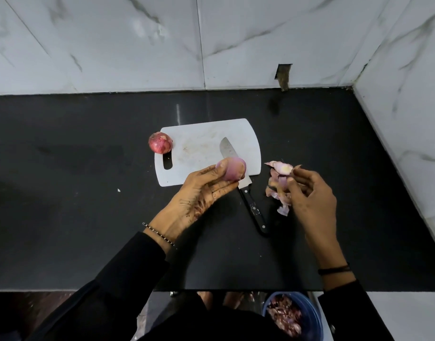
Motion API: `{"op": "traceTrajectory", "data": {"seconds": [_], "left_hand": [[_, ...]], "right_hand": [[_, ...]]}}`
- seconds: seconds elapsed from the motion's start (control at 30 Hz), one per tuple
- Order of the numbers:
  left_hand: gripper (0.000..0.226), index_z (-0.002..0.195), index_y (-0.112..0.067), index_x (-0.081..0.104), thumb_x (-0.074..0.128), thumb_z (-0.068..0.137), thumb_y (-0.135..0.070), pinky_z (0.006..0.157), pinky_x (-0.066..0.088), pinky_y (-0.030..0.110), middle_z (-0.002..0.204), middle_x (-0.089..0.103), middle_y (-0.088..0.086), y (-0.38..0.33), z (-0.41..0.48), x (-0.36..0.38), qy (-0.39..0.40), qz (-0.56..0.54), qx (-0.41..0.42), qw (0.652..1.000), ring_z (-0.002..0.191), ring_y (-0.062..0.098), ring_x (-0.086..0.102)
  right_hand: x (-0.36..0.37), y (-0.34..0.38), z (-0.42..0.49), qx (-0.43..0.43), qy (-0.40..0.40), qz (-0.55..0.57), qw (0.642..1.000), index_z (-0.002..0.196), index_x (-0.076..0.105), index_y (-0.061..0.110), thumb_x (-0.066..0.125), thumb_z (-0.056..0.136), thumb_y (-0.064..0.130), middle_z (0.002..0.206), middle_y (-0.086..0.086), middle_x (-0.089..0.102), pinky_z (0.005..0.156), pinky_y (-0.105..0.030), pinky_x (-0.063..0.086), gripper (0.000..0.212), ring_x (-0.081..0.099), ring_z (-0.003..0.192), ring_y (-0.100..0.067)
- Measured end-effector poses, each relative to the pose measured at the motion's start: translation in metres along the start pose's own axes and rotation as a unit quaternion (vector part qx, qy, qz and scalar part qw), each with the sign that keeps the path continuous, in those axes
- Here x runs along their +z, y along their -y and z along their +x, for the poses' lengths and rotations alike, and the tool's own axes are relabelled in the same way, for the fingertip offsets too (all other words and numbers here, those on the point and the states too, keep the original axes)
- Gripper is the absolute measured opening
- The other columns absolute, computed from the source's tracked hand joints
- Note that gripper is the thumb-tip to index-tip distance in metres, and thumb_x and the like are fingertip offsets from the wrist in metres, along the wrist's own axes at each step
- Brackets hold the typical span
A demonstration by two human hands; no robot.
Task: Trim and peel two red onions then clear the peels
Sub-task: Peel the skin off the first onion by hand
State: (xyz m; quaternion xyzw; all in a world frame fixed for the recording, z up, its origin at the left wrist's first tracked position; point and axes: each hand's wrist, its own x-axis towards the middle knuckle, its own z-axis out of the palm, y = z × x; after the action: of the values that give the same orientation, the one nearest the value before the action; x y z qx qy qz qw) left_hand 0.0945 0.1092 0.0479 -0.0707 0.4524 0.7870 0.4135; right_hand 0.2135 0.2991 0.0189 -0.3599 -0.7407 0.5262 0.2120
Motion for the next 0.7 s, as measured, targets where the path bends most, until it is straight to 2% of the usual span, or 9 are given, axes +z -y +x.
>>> {"op": "traceTrajectory", "data": {"seconds": [0.1,0.2,0.33,0.5,0.57,0.7], "left_hand": [[0.040,0.113,0.002,0.066,0.068,0.082,-0.023,0.101,0.052,0.043,0.118,0.069,0.027,-0.002,0.000,0.005,0.006,0.009,-0.014,1.000,0.114,0.037,0.067],[0.041,0.111,0.001,0.063,0.067,0.081,-0.027,0.097,0.054,0.042,0.110,0.072,0.026,-0.004,0.000,0.011,0.016,0.002,-0.033,0.999,0.105,0.036,0.071],[0.042,0.116,0.000,0.060,0.064,0.086,-0.029,0.107,0.048,0.047,0.113,0.071,0.026,-0.003,0.004,0.015,0.031,-0.009,-0.058,0.998,0.111,0.037,0.067],[0.059,0.134,0.000,0.052,0.065,0.086,-0.031,0.100,0.053,0.043,0.125,0.065,0.028,-0.003,0.006,0.015,0.067,-0.007,-0.083,0.994,0.116,0.039,0.065],[0.055,0.132,-0.001,0.054,0.061,0.088,-0.033,0.101,0.053,0.041,0.125,0.066,0.026,-0.005,0.006,0.014,0.092,0.024,-0.085,0.992,0.116,0.035,0.066],[0.044,0.122,-0.002,0.064,0.056,0.091,-0.033,0.104,0.051,0.040,0.122,0.068,0.024,-0.009,0.006,0.012,0.132,0.030,-0.089,0.987,0.114,0.031,0.066]], "right_hand": [[-0.005,-0.001,-0.001,0.011,-0.007,-0.024,1.000,0.121,0.064,0.027,0.063,0.097,0.023,0.114,0.012,0.068,0.095,-0.036,0.056,0.024,0.064,0.103,0.000],[-0.009,0.002,-0.010,0.016,-0.021,-0.032,0.999,0.115,0.063,0.032,0.064,0.096,0.022,0.112,0.012,0.068,0.087,-0.035,0.059,0.021,0.065,0.099,0.000],[-0.010,0.015,-0.021,-0.005,-0.016,-0.048,0.999,0.110,0.064,0.031,0.065,0.096,0.021,0.111,0.011,0.067,0.074,-0.013,0.048,0.017,0.064,0.097,0.000],[-0.003,0.037,-0.033,-0.055,0.031,-0.035,0.997,0.111,0.067,0.027,0.068,0.094,0.030,0.100,0.015,0.070,0.074,-0.017,0.055,0.017,0.068,0.092,0.000],[0.003,0.046,-0.038,-0.085,0.053,-0.028,0.995,0.111,0.067,0.028,0.071,0.091,0.035,0.104,0.012,0.069,0.075,-0.022,0.056,0.022,0.069,0.092,-0.003],[0.015,0.058,-0.047,-0.153,0.060,-0.036,0.986,0.113,0.065,0.027,0.078,0.081,0.040,0.110,0.014,0.064,0.073,-0.020,0.055,0.037,0.066,0.092,-0.008]]}}
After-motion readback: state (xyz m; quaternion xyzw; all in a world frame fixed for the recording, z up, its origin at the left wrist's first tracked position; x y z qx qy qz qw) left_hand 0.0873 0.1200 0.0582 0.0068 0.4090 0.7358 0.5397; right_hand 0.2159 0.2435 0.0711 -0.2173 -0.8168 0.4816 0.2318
